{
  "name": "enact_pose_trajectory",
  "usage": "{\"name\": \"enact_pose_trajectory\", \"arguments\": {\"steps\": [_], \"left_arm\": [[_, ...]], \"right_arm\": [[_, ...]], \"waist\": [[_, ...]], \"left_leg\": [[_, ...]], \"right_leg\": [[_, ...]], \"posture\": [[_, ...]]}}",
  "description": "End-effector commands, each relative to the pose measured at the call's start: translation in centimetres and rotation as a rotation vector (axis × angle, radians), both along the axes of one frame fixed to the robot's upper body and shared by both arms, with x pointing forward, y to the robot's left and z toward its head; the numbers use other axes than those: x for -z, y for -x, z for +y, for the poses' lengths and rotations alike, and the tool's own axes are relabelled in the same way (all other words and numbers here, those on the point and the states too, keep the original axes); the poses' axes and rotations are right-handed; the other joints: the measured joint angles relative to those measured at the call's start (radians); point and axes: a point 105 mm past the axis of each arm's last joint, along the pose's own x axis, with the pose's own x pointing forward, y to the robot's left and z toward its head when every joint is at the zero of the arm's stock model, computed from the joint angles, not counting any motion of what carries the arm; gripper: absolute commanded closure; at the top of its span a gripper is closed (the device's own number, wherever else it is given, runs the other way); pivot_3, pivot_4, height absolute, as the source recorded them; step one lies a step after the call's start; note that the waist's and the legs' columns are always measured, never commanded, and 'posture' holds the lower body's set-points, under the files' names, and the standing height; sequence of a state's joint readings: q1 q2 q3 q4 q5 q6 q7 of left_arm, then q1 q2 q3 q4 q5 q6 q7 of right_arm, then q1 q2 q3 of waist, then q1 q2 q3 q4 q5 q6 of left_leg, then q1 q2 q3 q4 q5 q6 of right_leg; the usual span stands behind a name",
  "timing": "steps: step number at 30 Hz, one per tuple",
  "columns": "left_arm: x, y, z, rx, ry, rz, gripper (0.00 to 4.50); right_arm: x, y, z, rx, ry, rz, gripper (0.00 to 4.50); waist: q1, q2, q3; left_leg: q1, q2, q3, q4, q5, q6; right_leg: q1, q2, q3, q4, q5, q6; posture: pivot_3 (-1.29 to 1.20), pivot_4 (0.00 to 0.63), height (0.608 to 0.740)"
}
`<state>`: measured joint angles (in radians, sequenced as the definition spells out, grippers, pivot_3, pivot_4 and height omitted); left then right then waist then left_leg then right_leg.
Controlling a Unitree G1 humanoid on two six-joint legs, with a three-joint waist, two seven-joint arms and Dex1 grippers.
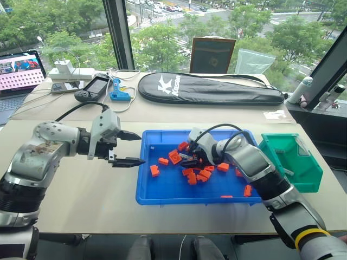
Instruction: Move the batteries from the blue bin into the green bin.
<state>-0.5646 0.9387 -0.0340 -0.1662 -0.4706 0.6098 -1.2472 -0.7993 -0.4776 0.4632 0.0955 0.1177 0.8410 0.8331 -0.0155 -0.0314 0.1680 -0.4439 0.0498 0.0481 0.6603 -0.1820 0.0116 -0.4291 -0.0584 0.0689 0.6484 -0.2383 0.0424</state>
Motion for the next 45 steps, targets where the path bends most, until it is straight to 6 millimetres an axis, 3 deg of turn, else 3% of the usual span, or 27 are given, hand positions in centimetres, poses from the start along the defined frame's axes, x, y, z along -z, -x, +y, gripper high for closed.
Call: {"name": "enact_pose_trajectory", "arguments": {"steps": [1, 6, 8, 12, 18, 21, 27, 29, 31, 33, 36, 45], "left_arm": [[-1.1, 0.2, 0.1, 0.003, -0.014, -0.068, 0.0], [-1.1, 0.2, 0.0, 0.006, -0.01, -0.069, 0.0], [-1.4, 0.1, -0.3, 0.009, 0.009, -0.068, 0.0], [-1.7, 0.0, -0.5, 0.017, 0.026, -0.068, 0.0], [-3.0, 0.1, -2.2, 0.083, 0.131, -0.051, 0.0], [-3.5, 0.0, -3.1, 0.119, 0.177, -0.045, 0.0], [-5.1, -0.7, -5.4, 0.204, 0.275, -0.046, 0.0], [-5.3, -0.9, -5.7, 0.217, 0.287, -0.045, 0.0], [-5.7, -1.8, -6.8, 0.229, 0.315, -0.048, 0.0], [-5.9, -2.4, -7.6, 0.243, 0.326, -0.05, 0.0], [-5.8, -2.5, -8.1, 0.272, 0.324, -0.046, 0.0], [-5.7, -3.4, -8.8, 0.271, 0.313, -0.066, 0.0]], "right_arm": [[-0.3, -0.1, 0.2, -0.018, 0.001, -0.014, 1.95], [-0.3, 0.1, 0.3, -0.029, 0.001, -0.01, 3.76], [-0.6, 0.2, 0.2, -0.034, 0.005, -0.021, 4.24], [-2.3, 0.1, -0.1, -0.036, -0.009, -0.055, 4.23], [-8.0, -0.1, -2.0, -0.016, -0.015, -0.177, 4.23], [-10.2, -0.1, -4.3, 0.043, 0.011, -0.222, 4.23], [-13.1, 0.8, -12.1, 0.278, 0.096, -0.27, 4.23], [-13.3, 1.1, -13.3, 0.317, 0.112, -0.27, 4.23], [-12.8, 2.5, -18.3, 0.475, 0.183, -0.252, 4.23], [-12.5, 3.8, -21.2, 0.564, 0.238, -0.239, 4.23], [-11.1, 4.5, -23.2, 0.649, 0.265, -0.216, 4.23], [-8.6, 4.6, -25.8, 0.807, 0.201, -0.185, 4.23]], "waist": [[0.0, 0.0, 0.0], [0.0, 0.0, 0.0], [0.0, 0.0, 0.0], [0.0, 0.0, 0.0], [0.003, 0.0, 0.0], [0.005, 0.0, 0.0], [0.009, -0.001, 0.0], [0.01, 0.0, 0.0], [0.005, -0.001, 0.0], [0.019, -0.001, 0.001], [0.009, -0.001, 0.001], [-0.019, -0.001, 0.001]], "left_leg": [[0.0, 0.0, 0.0, 0.0, 0.0, 0.0], [0.001, 0.0, 0.0, 0.0, 0.0, 0.0], [0.001, 0.0, 0.0, 0.0, 0.0, 0.0], [0.001, 0.0, 0.0, 0.0, 0.0, 0.0], [0.001, 0.0, 0.0, 0.0, 0.0, 0.0], [0.001, 0.0, 0.0, 0.0, 0.0, 0.0], [0.0, -0.001, 0.0, 0.0, 0.0, 0.0], [0.0, -0.001, 0.0, 0.0, 0.0, 0.0], [0.001, -0.001, 0.0, 0.0, 0.0, 0.0], [0.0, -0.001, -0.002, 0.0, 0.0, 0.0], [0.0, -0.002, 0.0, 0.0, 0.0, 0.0], [0.003, -0.001, -0.001, 0.0, 0.0, 0.0]], "right_leg": [[0.0, 0.0, 0.0, 0.0, 0.0, 0.0], [0.001, 0.0, 0.0, 0.0, 0.0, 0.0], [0.001, 0.0, 0.0, 0.0, 0.0, 0.0], [0.001, 0.0, 0.0, 0.0, 0.0, 0.0], [0.001, 0.0, 0.0, 0.0, 0.0, 0.0], [0.001, 0.0, 0.0, 0.0, 0.0, 0.0], [0.001, 0.0, 0.0, -0.001, 0.0, 0.0], [0.001, -0.001, 0.0, -0.001, 0.0, 0.0], [0.001, 0.0, 0.0, -0.001, 0.0, 0.0], [0.002, 0.0, -0.001, -0.001, 0.0, 0.0], [0.002, -0.001, 0.001, -0.002, 0.0, 0.001], [0.003, 0.0, 0.002, 0.0, 0.0, 0.001]], "posture": [[0.0, 0.15, 0.733], [0.0, 0.15, 0.733], [0.0, 0.15, 0.733], [0.0, 0.15, 0.733], [0.0, 0.15, 0.733], [0.0, 0.15, 0.733], [0.0, 0.15, 0.733], [0.0, 0.15, 0.733], [0.0, 0.15, 0.733], [0.0, 0.15, 0.733], [0.0, 0.15, 0.733], [0.0, 0.15, 0.733]]}}
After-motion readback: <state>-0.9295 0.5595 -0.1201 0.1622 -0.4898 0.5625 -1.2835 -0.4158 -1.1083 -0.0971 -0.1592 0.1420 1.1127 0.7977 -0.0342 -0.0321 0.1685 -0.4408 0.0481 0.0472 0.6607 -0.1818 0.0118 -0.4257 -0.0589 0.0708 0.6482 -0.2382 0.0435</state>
